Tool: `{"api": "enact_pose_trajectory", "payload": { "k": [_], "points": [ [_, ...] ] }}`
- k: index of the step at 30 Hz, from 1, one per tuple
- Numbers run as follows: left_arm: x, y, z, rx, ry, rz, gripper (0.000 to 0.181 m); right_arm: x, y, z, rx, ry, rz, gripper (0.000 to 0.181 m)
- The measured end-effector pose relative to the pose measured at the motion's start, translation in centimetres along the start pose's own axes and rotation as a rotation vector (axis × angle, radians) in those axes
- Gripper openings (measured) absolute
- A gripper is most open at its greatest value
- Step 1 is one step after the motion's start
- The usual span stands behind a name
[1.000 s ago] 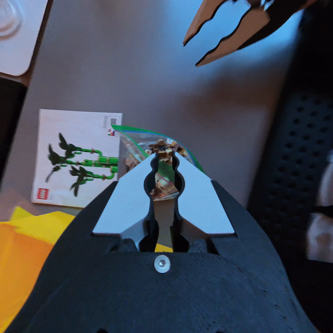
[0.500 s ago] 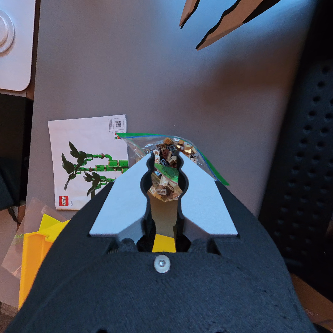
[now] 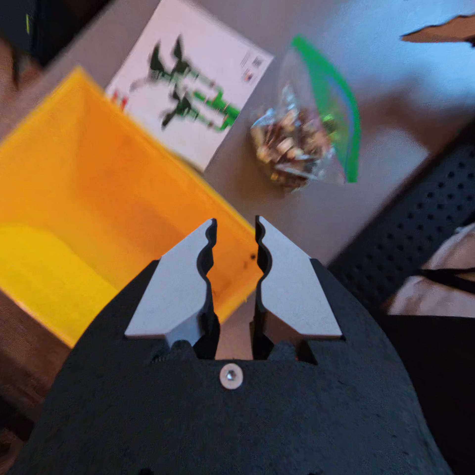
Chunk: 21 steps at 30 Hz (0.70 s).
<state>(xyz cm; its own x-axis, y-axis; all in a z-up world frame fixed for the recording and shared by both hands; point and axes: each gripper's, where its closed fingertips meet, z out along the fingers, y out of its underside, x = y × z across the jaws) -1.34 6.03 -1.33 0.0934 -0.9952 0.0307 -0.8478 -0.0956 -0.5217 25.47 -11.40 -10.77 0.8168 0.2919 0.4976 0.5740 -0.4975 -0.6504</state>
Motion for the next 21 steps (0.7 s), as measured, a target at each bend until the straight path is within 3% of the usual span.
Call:
{"api": "enact_pose_trajectory", "payload": {
  "k": [5, 10, 14, 17, 21],
  "points": [
    [-4.9, 7.5, -0.6, -0.195, -0.093, -0.408, 0.030, -0.1, -0.3, 0.0, 0.011, 0.000, -0.002, 0.032],
    [-6.0, 14.5, 1.6, -0.517, -0.159, -0.602, 0.030, -0.1, -0.2, 0.2, 0.010, -0.002, 0.011, 0.032],
    [-7.3, 17.0, 2.5, -0.629, -0.229, -0.647, 0.032, -0.1, 0.0, 0.3, 0.005, -0.007, 0.012, 0.032],
    [-8.2, 18.8, 2.5, -0.718, -0.267, -0.705, 0.044, -0.3, 0.2, 0.4, -0.007, -0.010, 0.005, 0.032],
    [-8.4, 20.4, 3.1, -0.807, -0.258, -0.761, 0.047, -0.4, 0.2, 0.5, -0.011, -0.014, -0.002, 0.032]
  ]
}}
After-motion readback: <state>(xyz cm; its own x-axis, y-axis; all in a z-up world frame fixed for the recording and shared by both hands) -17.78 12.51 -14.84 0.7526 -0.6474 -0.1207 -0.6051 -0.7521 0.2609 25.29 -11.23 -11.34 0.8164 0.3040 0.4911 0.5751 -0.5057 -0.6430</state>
